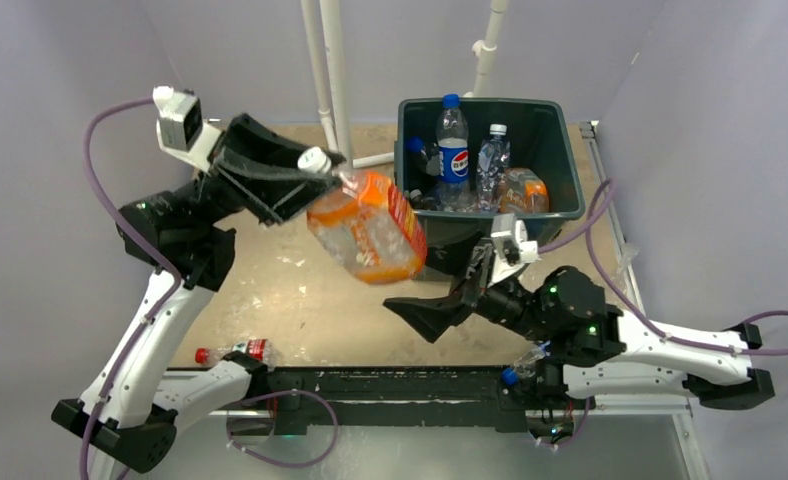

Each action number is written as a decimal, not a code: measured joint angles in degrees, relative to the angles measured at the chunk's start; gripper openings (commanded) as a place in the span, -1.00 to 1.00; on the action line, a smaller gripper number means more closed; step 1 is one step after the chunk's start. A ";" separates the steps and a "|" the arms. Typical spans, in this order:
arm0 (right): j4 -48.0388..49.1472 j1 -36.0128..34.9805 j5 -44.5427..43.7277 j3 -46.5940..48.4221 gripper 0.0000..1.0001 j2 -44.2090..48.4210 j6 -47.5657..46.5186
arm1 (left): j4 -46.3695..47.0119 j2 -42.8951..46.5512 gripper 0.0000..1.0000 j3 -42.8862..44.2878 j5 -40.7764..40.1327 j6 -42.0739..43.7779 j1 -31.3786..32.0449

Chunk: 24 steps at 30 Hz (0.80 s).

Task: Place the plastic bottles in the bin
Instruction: Place the plastic bottle in the trash bin.

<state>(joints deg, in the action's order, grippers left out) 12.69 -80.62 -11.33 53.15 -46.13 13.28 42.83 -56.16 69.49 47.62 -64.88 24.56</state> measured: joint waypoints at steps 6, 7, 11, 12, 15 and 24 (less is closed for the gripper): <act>-11.69 0.02 -6.03 5.92 0.98 7.37 0.20 | -4.28 -11.02 -1.00 15.76 -6.58 6.08 0.68; -13.22 0.02 -7.43 8.33 0.98 8.44 0.11 | -5.46 -13.38 -1.00 18.45 -7.78 7.48 1.60; -15.45 0.11 -13.20 15.30 0.98 12.81 -0.79 | -17.53 -22.51 -1.00 30.23 -15.63 19.47 12.85; -15.54 0.17 -14.84 16.37 0.98 13.86 -1.11 | -22.36 -24.90 -1.00 33.59 -18.36 23.87 17.46; -15.61 0.37 -19.28 17.62 0.98 15.96 -2.08 | -32.57 -30.51 -1.00 41.11 -24.65 34.47 27.08; -14.95 0.42 -27.67 6.78 0.98 24.52 -3.26 | -47.32 -41.03 -1.00 51.28 -44.09 52.54 31.93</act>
<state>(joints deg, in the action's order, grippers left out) -2.26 -80.20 -39.00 59.92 -21.61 10.02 -4.49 -97.19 120.77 3.53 -12.34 56.49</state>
